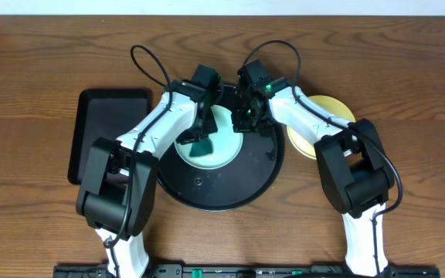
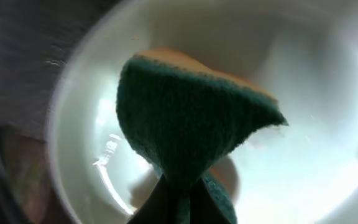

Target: Clean dirty plates on tray and stack at the side

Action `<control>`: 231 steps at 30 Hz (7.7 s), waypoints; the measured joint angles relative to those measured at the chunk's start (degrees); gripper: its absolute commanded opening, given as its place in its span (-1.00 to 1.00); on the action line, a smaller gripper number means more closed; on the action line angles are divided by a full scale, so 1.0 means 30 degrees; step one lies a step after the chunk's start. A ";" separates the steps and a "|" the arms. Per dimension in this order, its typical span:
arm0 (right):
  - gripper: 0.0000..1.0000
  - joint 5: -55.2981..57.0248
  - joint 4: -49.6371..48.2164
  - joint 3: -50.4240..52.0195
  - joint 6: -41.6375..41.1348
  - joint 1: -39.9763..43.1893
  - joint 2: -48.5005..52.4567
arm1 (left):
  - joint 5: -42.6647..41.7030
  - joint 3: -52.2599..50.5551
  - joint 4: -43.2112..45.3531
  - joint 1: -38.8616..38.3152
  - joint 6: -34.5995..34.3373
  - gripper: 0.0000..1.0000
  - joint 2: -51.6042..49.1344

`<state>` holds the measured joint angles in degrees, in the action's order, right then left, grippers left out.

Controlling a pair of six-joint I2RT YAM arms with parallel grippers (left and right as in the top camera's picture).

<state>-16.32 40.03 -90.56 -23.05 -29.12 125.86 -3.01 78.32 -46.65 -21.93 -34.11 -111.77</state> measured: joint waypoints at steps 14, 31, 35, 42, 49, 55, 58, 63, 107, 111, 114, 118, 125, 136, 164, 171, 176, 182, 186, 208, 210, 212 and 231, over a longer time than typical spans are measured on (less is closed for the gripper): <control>-0.98 0.0000 -0.0007 0.0007 0.0000 0.0000 0.0000 | -0.1260 0.0000 0.1625 -0.0138 0.3577 -0.85 0.0000; -0.98 0.0007 -0.0080 0.0007 0.0000 0.0000 0.0000 | -0.0393 0.0007 -0.1625 -0.0131 0.3089 -0.85 0.0000; -0.98 0.0007 -0.0087 0.0007 0.0000 0.0000 0.0000 | -0.2222 -0.0022 -0.0561 -0.0138 0.4714 -0.85 0.0000; -0.98 0.0000 -0.0087 0.0007 0.0000 0.0000 0.0000 | 0.0044 -0.0036 0.3155 -0.0175 0.4714 -0.85 0.0000; -0.98 0.0007 -0.0087 0.0015 0.0000 0.0000 0.0000 | 0.4175 0.0102 0.2018 0.0372 0.3577 -0.85 0.0000; -0.98 0.0000 -0.0087 0.0015 0.0000 0.0000 0.0000 | 0.4852 0.1413 -0.1596 0.1552 0.3286 -0.85 0.0299; -0.98 -0.0007 -0.0087 0.0015 0.0007 0.0000 0.0000 | 0.4969 0.1756 -0.2579 0.2106 0.3308 -0.85 0.1486; -0.98 -0.0066 0.0102 0.0073 0.0233 0.0000 -0.0102 | 0.4991 0.2273 -0.3038 0.3213 0.3315 -0.85 0.4728; -0.98 2.9747 0.2958 0.0576 0.2368 -1.0353 -0.7672 | 0.4991 0.2514 -0.4240 0.5872 0.3315 -0.85 0.6076; -0.98 2.7532 0.3745 0.0576 0.2178 -1.0025 -0.7672 | 0.4991 0.2514 -0.4248 0.5872 0.3315 -0.85 0.6076; -0.98 2.4268 0.4197 0.0576 0.2084 -0.9209 -0.7672 | 0.4991 0.2514 -0.4248 0.5872 0.3315 -0.85 0.6076; -0.98 1.8673 0.4167 0.0583 0.2113 -0.7541 -0.7672 | 0.4991 0.2514 -0.4248 0.5872 0.3315 -0.85 0.6076; -0.98 0.8451 0.3322 0.0583 0.3045 -0.3687 -0.7745 | 0.4991 0.2514 -0.4255 0.5872 0.3315 -0.85 0.6076; -0.98 -0.0889 0.5566 0.0583 0.3439 0.5209 -0.9537 | 0.4991 0.2514 -0.4255 0.5872 0.3315 -0.85 0.6076; -0.51 0.1770 -0.0517 0.9821 0.2433 1.3347 -0.9726 | 0.4991 0.2514 -0.4328 0.5872 0.3315 -0.85 0.6069; 0.21 0.0998 -0.0641 0.9857 0.2914 1.1154 -0.9726 | 0.4991 0.2514 -0.4721 0.5880 0.3621 -0.85 0.6069; 0.99 0.0947 -0.0532 0.9843 0.3147 0.9581 -0.9726 | 0.4983 0.2506 -0.5020 0.6244 0.4109 -0.85 0.6069; 0.99 0.1027 0.0554 0.9194 0.3366 0.9369 -0.9726 | 0.4991 0.2113 -0.4568 0.7796 0.4619 -0.85 0.6069; 0.99 0.1013 0.1545 0.8429 0.3650 0.9362 -0.9726 | 0.4983 0.1093 -0.3264 0.8881 0.5034 -0.85 0.6069; 0.99 0.1202 0.3599 0.5435 0.4845 0.9216 -1.5198 | 0.2492 -0.4860 0.3031 0.9865 0.5836 -0.58 0.5887; 0.98 0.1239 0.3650 0.5435 0.4860 0.9165 -1.5810 | 0.2470 -0.4874 0.3075 0.9865 0.5763 -0.32 0.5887; 0.98 0.1304 0.3723 0.5435 0.4860 0.9129 -1.6320 | 0.2463 -0.4874 0.3096 0.9865 0.5588 -0.20 0.5880; 0.98 0.1617 0.4291 0.5435 0.4867 0.9129 -1.8673 | 0.0291 -0.3417 0.2295 0.9865 0.5326 0.55 1.2029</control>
<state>-11.46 52.90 -74.26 -8.45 -1.74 69.84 -2.13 68.07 -39.77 7.66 -18.13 -75.68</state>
